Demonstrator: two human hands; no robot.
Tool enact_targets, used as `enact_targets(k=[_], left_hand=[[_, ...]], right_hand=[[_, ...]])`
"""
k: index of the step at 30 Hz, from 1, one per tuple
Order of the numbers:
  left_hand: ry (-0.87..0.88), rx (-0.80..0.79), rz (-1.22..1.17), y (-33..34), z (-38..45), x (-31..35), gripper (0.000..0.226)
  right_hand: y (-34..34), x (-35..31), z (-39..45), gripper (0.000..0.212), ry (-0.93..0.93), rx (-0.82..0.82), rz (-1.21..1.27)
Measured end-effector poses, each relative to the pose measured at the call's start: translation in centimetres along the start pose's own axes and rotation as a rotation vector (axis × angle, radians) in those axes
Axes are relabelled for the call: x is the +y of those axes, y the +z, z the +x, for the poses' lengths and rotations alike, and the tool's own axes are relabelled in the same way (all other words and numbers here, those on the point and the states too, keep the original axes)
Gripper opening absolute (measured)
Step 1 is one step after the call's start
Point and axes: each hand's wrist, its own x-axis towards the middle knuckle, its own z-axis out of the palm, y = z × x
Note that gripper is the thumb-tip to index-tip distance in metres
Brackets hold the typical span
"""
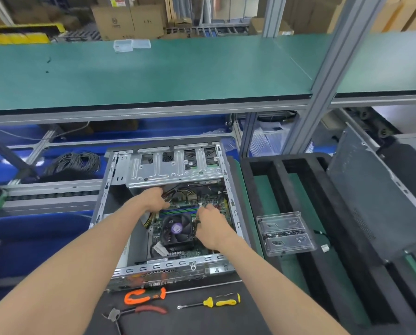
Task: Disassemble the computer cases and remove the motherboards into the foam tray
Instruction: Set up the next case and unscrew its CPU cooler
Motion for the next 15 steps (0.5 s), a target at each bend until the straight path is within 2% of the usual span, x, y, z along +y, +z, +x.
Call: enact_targets(k=[2, 8, 15], left_hand=[[-0.013, 0.037, -0.071, 0.2, 0.2, -0.1, 0.054], [-0.003, 0.154, -0.108, 0.8, 0.1, 0.3, 0.04], [0.01, 0.193, -0.17, 1.3, 0.2, 1.2, 0.027]], right_hand=[[0.0, 0.1, 0.2, 0.041, 0.01, 0.037, 0.006], [-0.1, 0.2, 1.1, 0.042, -0.006, 0.129, -0.011], [0.1, 0.1, 3.8, 0.062, 0.002, 0.09, 0.003]])
